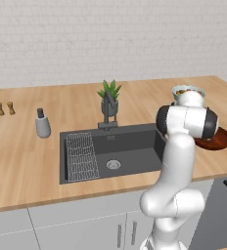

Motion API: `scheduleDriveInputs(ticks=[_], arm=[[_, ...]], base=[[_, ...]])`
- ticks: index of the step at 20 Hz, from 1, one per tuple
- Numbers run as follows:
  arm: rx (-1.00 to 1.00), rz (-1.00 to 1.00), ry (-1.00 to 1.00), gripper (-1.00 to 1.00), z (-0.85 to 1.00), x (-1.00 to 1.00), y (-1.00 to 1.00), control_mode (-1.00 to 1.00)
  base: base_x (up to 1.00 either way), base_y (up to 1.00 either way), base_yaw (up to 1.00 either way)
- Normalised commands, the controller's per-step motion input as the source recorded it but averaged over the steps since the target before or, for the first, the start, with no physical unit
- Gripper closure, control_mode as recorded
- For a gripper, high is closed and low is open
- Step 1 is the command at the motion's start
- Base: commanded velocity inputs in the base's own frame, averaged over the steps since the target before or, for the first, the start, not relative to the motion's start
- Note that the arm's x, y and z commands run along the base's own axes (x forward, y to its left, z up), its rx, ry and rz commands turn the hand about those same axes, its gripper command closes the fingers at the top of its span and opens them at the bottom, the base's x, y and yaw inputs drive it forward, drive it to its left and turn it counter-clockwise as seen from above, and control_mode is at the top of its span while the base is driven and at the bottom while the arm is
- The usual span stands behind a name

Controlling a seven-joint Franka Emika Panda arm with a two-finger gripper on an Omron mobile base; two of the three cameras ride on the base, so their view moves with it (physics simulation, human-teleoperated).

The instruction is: Pick the lemon wedge from the sink and place it in the bowl. Then pick the bowl and place it in the microwave. Then close the microwave door and press the start button.

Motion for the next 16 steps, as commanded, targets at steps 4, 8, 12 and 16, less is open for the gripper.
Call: scheduleDriveInputs(ticks=[4, 8, 12, 16], arm=[[0.0, 0.0, 0.0, -1.0, -0.3, 0.12, -0.02, -1.0], [0.0, 0.0, 0.0, -1.0, -0.26, 0.03, 0.0, -1.0], [0.0, 0.0, 0.0, -1.0, -0.25, 0.06, -0.04, -1.0], [0.0, 0.0, 0.0, 1.0, -0.24, 0.02, 0.0, -1.0]], base=[[0.0, 0.0, 0.0], [0.0, 0.0, 0.0], [0.0, 0.0, 0.0], [0.0, 0.0, 0.0]])
